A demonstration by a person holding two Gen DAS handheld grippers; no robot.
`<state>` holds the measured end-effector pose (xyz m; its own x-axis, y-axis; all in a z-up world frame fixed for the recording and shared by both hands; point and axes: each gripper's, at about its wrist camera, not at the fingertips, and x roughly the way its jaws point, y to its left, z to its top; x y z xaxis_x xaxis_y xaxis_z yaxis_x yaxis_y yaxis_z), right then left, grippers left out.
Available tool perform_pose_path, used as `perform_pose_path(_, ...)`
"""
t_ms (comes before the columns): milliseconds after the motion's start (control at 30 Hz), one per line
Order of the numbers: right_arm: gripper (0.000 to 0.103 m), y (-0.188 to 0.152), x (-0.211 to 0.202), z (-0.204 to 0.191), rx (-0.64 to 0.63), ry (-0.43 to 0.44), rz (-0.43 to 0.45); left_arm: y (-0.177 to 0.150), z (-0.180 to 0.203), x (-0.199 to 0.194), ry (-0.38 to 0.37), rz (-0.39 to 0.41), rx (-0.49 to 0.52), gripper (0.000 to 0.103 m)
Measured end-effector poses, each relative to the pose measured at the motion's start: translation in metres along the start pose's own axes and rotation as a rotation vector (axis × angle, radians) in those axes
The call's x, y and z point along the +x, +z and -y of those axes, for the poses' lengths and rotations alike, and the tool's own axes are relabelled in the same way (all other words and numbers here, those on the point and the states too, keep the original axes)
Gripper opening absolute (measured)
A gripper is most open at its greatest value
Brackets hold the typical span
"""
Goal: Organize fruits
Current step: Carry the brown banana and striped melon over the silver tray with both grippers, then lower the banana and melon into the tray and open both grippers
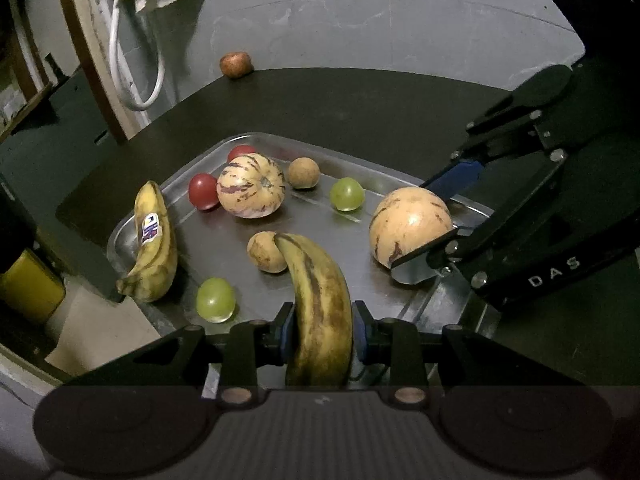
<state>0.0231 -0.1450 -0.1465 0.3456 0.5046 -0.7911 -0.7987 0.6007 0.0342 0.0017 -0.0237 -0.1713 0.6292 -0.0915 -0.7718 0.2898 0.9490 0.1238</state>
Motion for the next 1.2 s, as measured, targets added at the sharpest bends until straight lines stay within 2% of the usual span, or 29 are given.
perform_pose_path(400,0.054,0.001,0.000,0.000,-0.006,0.001,-0.007,0.001,0.000,0.001,-0.003,0.002,0.015,0.033)
perform_pose_path(767,0.055,0.002,-0.006,0.001,0.004,0.001,0.013,0.003,-0.001,-0.004,0.011,0.010,-0.001,0.039)
perform_pose_path(833,0.055,0.003,-0.008,0.002,0.009,0.002,0.019,0.003,-0.002,-0.005,0.016,0.018,-0.007,0.052)
perform_pose_path(900,0.055,0.005,-0.011,0.003,0.018,0.000,0.027,0.004,-0.005,-0.008,0.023,0.030,-0.015,0.059)
perform_pose_path(1067,0.062,0.010,-0.026,0.006,0.044,-0.009,0.059,0.008,-0.013,-0.015,0.031,0.051,-0.053,0.067)
perform_pose_path(1200,0.066,0.016,-0.041,0.011,0.079,-0.020,0.095,0.012,-0.020,-0.024,0.040,0.078,-0.092,0.078)
